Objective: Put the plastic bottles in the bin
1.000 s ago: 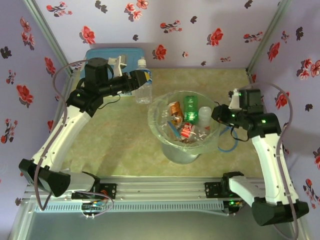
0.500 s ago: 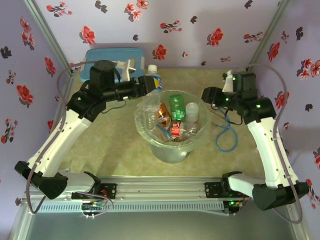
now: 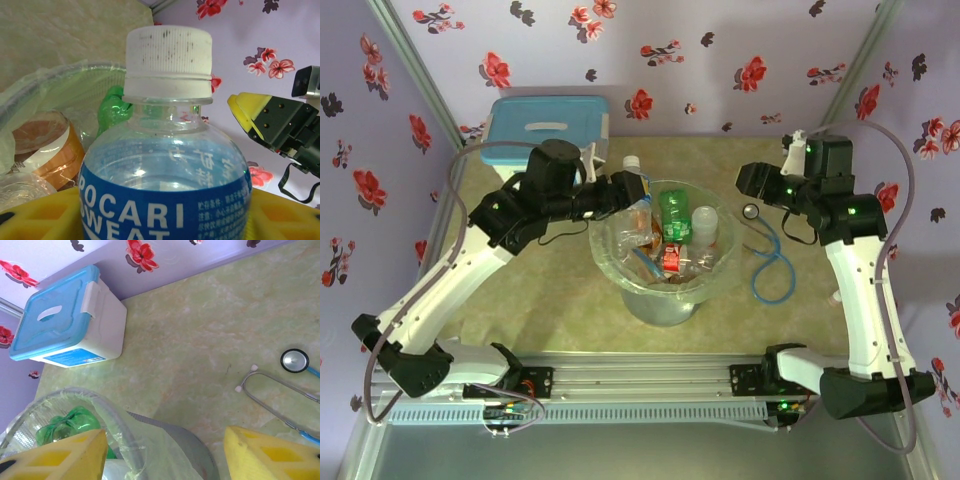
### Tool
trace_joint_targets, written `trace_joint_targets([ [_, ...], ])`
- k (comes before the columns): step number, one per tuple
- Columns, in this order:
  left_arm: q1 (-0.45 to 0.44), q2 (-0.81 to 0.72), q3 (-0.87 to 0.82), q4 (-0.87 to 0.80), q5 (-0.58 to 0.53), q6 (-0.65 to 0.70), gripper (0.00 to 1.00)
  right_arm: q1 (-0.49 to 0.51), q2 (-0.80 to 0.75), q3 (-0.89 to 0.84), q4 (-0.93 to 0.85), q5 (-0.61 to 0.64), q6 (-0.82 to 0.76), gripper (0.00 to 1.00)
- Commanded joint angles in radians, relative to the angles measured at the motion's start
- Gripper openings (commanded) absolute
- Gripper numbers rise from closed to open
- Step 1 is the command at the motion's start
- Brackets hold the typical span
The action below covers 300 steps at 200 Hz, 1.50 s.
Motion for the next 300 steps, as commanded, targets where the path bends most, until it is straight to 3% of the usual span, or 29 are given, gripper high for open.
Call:
trace_joint_targets([
  [1,-0.014,0.027,0.02,-0.02,-0.039,-0.004,0.47,-0.002,-0.016,-0.009,0.002,-0.013,-0.033,0.63],
  [44,-0.025,0.048,0.062,-0.076,-0.072,0.052,0.76,-0.002,0.005,0.024,-0.015,-0.015,-0.047,0.63],
  [80,-0.034,0.03,0.11,-0.169,-0.196,0.147,0.84,-0.002,0.011,0.037,-0.013,-0.025,-0.043,0.64],
  [97,-0.037,0.03,0.118,-0.169,-0.202,0.167,0.82,0.0,0.015,0.048,-0.018,-0.036,-0.046,0.63],
  [142,-0.083,0.087,0.137,-0.11,-0.198,0.187,0.49,0.084,0.031,0.084,-0.026,-0.056,-0.055,0.61],
  [161,-0.119,0.123,0.152,-0.116,-0.177,0.195,0.44,0.101,0.033,0.096,-0.042,-0.028,-0.065,0.61],
  [261,-0.142,0.125,0.043,-0.086,-0.156,0.182,0.42,0.1,0.004,0.068,-0.045,-0.008,-0.065,0.6],
  [300,-0.095,0.06,0.113,-0.079,-0.162,0.212,0.54,0.099,-0.031,0.09,-0.166,0.035,-0.102,0.58],
])
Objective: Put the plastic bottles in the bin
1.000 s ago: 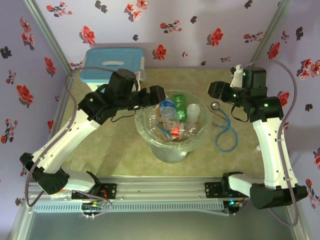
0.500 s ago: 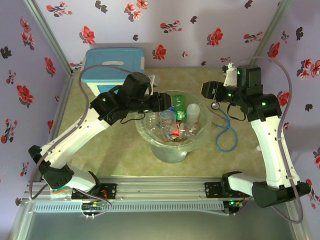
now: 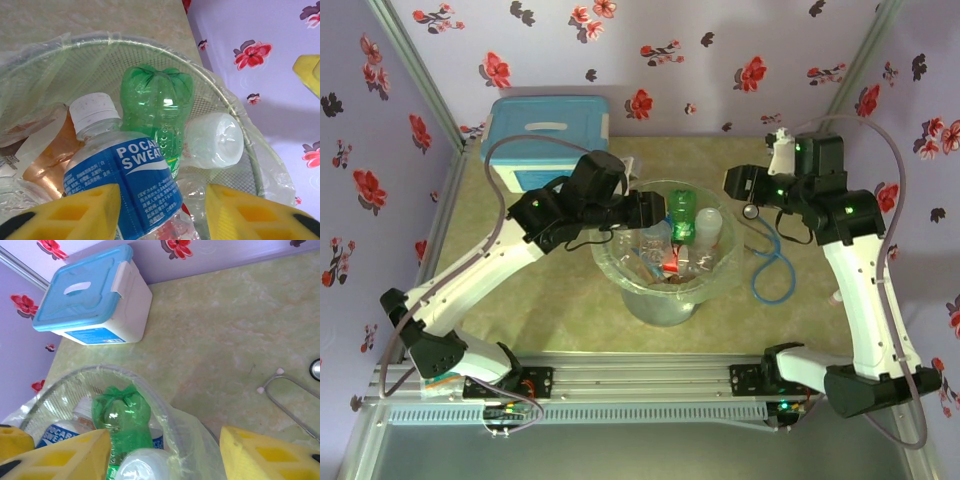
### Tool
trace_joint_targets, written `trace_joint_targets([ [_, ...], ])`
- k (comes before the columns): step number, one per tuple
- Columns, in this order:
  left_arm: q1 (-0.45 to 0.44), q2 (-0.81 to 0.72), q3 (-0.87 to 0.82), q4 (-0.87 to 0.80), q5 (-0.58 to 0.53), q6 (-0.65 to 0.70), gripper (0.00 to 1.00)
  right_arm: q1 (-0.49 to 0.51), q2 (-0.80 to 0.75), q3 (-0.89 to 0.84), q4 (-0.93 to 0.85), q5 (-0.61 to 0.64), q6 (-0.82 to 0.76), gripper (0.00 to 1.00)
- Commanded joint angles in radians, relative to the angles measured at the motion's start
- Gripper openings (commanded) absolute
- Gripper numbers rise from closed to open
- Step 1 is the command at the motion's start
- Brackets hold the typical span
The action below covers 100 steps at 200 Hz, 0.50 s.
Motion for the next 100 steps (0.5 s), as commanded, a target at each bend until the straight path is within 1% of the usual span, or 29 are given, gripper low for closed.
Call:
trace_joint_targets([
  [1,0.035,-0.064,0.054,-0.003,0.009,0.036,0.54,0.001,-0.044,0.025,-0.115,0.045,-0.042,0.58],
  [15,0.071,-0.091,0.073,0.002,0.01,0.052,0.58,0.0,-0.071,0.003,-0.168,0.052,-0.048,0.57],
  [27,0.102,-0.113,0.082,0.001,0.009,0.065,0.62,0.0,-0.103,-0.025,-0.203,0.034,-0.049,0.56],
  [54,0.175,-0.169,0.064,-0.005,0.013,0.091,0.69,0.0,-0.174,-0.134,-0.209,-0.122,-0.012,0.54],
  [70,0.232,-0.218,0.015,0.001,0.014,0.1,0.71,0.002,-0.207,-0.197,-0.193,-0.174,0.012,0.52],
  [100,0.349,-0.316,-0.113,0.016,0.015,0.101,0.71,0.003,-0.228,-0.254,-0.171,-0.205,0.037,0.48],
])
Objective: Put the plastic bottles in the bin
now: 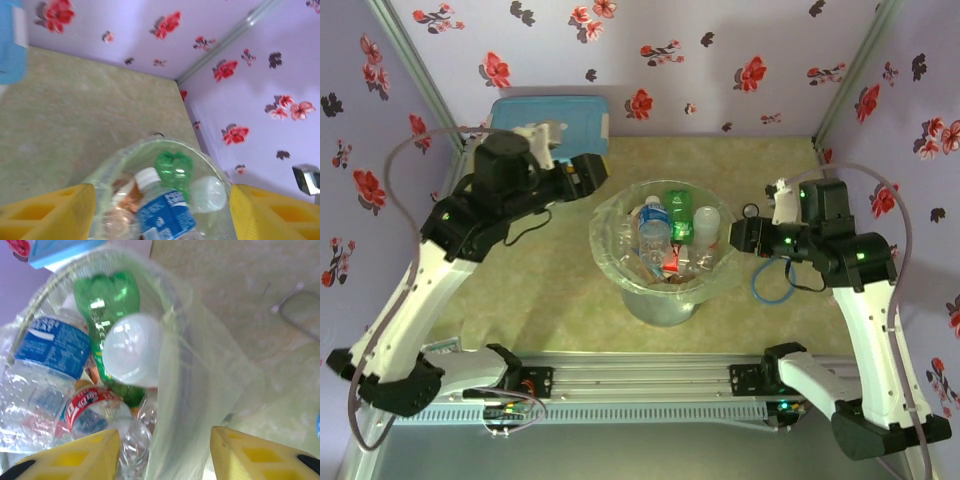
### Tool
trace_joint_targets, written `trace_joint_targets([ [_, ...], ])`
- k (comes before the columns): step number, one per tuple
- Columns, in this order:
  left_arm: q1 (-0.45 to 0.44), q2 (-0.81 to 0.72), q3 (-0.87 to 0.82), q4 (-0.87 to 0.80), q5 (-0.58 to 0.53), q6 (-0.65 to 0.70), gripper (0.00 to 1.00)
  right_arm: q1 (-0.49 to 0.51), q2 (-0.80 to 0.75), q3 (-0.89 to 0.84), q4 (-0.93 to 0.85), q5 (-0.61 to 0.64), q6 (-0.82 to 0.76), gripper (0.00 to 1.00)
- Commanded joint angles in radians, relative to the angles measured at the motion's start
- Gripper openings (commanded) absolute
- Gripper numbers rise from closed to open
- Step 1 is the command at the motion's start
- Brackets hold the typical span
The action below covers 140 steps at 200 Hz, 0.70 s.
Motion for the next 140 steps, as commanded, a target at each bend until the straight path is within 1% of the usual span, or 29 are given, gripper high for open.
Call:
trace_joint_targets([
  [1,0.077,-0.06,-0.093,0.002,0.004,0.032,0.71,0.003,-0.008,-0.037,0.011,-0.074,0.037,0.48],
  [10,0.112,-0.082,-0.131,-0.003,0.003,0.04,0.72,0.005,-0.005,-0.05,0.016,-0.072,0.04,0.48],
  [19,0.148,-0.098,-0.168,-0.014,-0.003,0.06,0.75,0.005,-0.002,-0.065,0.025,-0.069,0.041,0.48],
  [37,0.232,-0.116,-0.231,-0.062,-0.079,0.093,0.77,0.01,0.016,-0.088,0.049,-0.072,0.04,0.47],
  [50,0.291,-0.135,-0.286,-0.053,-0.104,0.114,0.78,0.024,0.024,-0.109,0.09,-0.09,0.059,0.47],
  [72,0.376,-0.16,-0.384,-0.006,-0.111,0.137,0.8,0.055,0.036,-0.142,0.161,-0.114,0.096,0.46],
  [96,0.444,-0.159,-0.469,0.033,-0.109,0.146,0.8,0.085,0.057,-0.167,0.232,-0.134,0.136,0.45],
  [140,0.512,-0.168,-0.557,0.076,-0.113,0.17,0.83,0.148,0.12,-0.168,0.354,-0.137,0.193,0.45],
])
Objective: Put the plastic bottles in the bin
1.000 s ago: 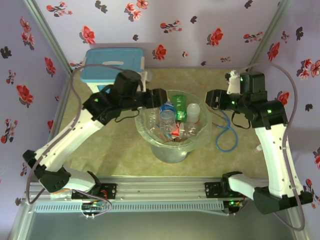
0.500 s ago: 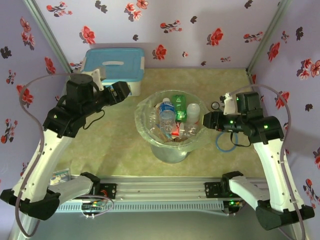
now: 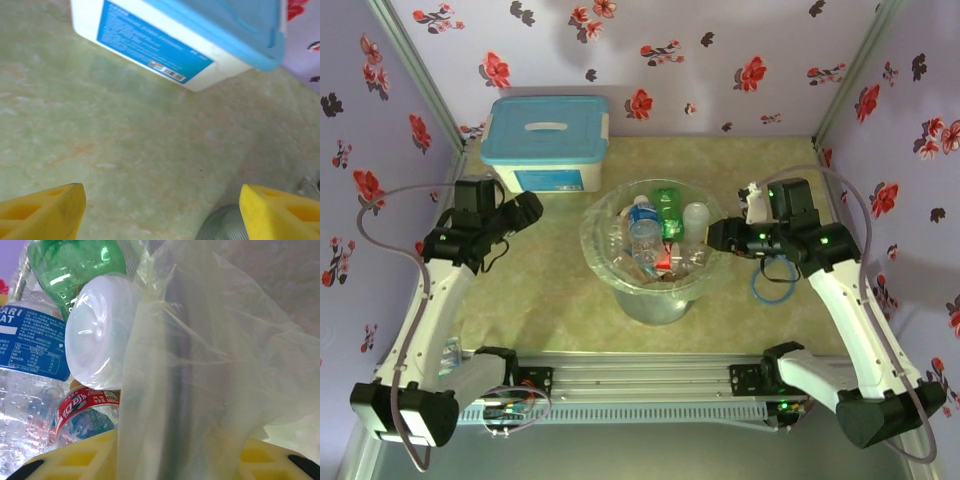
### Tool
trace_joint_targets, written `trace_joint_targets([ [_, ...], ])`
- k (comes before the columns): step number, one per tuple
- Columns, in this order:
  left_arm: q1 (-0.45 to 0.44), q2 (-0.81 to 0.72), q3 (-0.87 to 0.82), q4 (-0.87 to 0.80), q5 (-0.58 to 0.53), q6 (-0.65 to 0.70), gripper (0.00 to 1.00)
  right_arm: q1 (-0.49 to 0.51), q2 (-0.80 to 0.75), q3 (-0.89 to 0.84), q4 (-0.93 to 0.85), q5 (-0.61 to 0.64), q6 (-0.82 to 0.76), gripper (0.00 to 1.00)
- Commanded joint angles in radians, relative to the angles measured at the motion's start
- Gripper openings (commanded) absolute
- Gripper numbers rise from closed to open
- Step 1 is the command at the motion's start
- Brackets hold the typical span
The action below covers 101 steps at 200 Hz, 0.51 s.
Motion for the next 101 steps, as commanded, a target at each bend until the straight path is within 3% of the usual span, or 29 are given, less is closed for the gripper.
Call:
trace_joint_targets([
  [1,0.034,-0.029,-0.027,0.053,-0.024,0.05,0.83,0.042,0.034,-0.009,0.123,-0.04,0.055,0.45],
  [45,0.104,-0.068,-0.119,0.101,-0.075,0.1,0.85,0.135,0.162,0.044,0.246,-0.021,0.086,0.45],
  [70,0.125,-0.079,-0.195,0.164,-0.102,0.135,0.87,0.151,0.212,0.114,0.213,0.027,0.038,0.46],
  [101,0.136,-0.086,-0.297,0.288,-0.166,0.168,0.92,0.083,0.161,0.192,0.14,0.157,-0.039,0.64],
])
